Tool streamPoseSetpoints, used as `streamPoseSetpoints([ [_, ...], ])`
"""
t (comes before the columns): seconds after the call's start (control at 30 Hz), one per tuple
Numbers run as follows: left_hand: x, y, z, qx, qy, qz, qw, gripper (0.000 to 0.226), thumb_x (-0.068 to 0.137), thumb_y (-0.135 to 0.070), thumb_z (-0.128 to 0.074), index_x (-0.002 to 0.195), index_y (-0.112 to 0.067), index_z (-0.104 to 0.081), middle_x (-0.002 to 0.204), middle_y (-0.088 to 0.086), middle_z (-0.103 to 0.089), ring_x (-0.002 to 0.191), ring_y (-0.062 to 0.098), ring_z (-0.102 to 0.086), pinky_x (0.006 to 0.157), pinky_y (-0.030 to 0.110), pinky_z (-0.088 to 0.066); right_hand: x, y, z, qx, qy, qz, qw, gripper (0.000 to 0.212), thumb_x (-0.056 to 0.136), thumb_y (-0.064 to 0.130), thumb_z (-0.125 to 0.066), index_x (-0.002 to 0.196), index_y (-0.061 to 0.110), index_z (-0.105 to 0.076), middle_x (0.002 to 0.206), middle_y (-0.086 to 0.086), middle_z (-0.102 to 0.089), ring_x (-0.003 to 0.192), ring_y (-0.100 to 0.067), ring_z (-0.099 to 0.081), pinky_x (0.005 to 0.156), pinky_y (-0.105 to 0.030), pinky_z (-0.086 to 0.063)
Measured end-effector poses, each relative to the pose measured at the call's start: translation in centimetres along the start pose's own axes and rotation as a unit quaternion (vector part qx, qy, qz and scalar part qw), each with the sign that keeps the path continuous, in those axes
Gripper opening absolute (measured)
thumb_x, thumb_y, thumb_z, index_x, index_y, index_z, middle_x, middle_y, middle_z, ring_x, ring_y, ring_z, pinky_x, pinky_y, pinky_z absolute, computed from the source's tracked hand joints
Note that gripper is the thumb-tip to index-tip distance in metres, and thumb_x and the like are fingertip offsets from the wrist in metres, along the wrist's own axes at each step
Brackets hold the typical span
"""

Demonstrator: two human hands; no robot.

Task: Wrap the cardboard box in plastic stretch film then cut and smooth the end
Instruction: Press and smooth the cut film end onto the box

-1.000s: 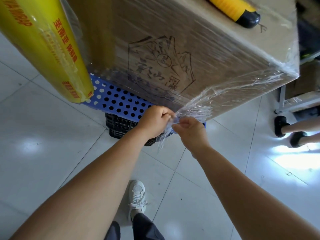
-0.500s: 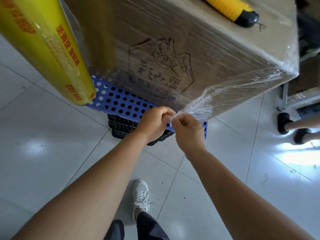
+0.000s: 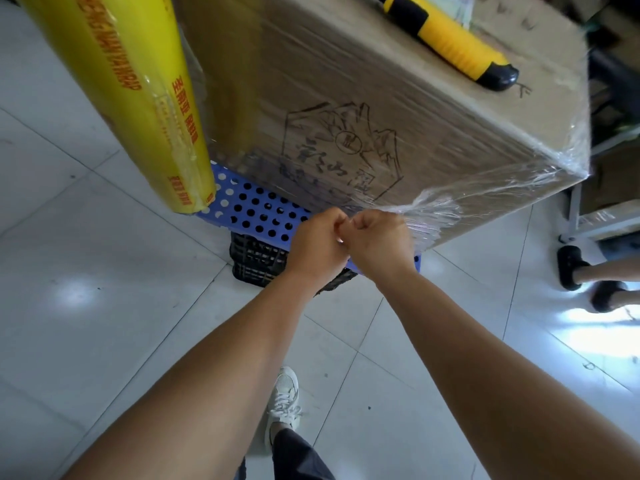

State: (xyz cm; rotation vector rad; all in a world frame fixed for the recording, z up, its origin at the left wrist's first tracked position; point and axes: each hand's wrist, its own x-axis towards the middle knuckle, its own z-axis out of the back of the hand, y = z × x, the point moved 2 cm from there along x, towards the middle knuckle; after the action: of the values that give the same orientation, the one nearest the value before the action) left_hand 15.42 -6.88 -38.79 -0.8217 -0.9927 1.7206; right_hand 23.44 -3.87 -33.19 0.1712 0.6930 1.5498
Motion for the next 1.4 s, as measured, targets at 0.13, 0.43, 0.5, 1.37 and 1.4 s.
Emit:
streamPoseSetpoints([
  [0.13,0.7,0.2,0.2,0.012,-0.003,0.027,1.0,0.014,0.087,-0.015,-0.055,0.074,-0.019,-0.053,0.063,-0.008,-0.053,0.059,0.009,-0.049,0.047,0.016,-0.031,0.8,0.4,3.4,-0.093,-0.034,0.089,0.991,0.017,0.087,0.024,-0.056,0.084,0.021,-0.072,0.085,0.004,-0.072,0.08,-0.019,-0.067,0.065,-0.025,-0.05],
  [0.43,0.1,1.5,1.4,-0.012,0.004,0.016,1.0,0.016,0.089,-0.022,-0.056,0.091,-0.015,-0.071,0.084,-0.001,-0.071,0.074,0.01,-0.062,0.061,0.02,-0.047,2.5,1.0,2.7,-0.444,0.093,0.267,0.85,0.031,0.095,0.019,-0.047,0.123,0.026,-0.06,0.114,-0.009,-0.064,0.104,-0.027,-0.058,0.085,-0.036,-0.049],
  [0.5,0.0,1.7,1.6,-0.018,-0.01,0.012,1.0,0.017,0.089,-0.022,-0.058,0.092,-0.013,-0.072,0.086,0.001,-0.073,0.077,0.012,-0.064,0.068,0.027,-0.052,2.8,1.7,3.0,-0.438,0.09,0.246,0.86,0.026,0.098,0.026,-0.045,0.115,0.024,-0.065,0.106,-0.008,-0.068,0.095,-0.028,-0.063,0.079,-0.037,-0.054],
  [1.37,1.5,3.6,-2.7,-0.135,0.001,0.241,0.961,0.01,0.091,-0.015,-0.045,0.084,-0.008,-0.047,0.081,0.004,-0.054,0.062,0.017,-0.044,0.048,0.027,-0.034,6.3,2.7,3.5,-0.385,0.093,0.234,0.888,0.024,0.092,0.019,-0.048,0.088,0.014,-0.072,0.086,-0.005,-0.074,0.075,-0.021,-0.069,0.07,-0.039,-0.058],
  [1.4,1.3,3.9,-2.2,-0.133,-0.014,0.242,0.961,0.012,0.09,-0.013,-0.045,0.079,-0.01,-0.043,0.076,0.002,-0.049,0.062,0.017,-0.043,0.048,0.026,-0.033,6.2,2.8,3.5,-0.386,0.095,0.231,0.888,0.025,0.093,0.02,-0.048,0.088,0.015,-0.072,0.086,-0.005,-0.074,0.076,-0.02,-0.068,0.07,-0.038,-0.058],
])
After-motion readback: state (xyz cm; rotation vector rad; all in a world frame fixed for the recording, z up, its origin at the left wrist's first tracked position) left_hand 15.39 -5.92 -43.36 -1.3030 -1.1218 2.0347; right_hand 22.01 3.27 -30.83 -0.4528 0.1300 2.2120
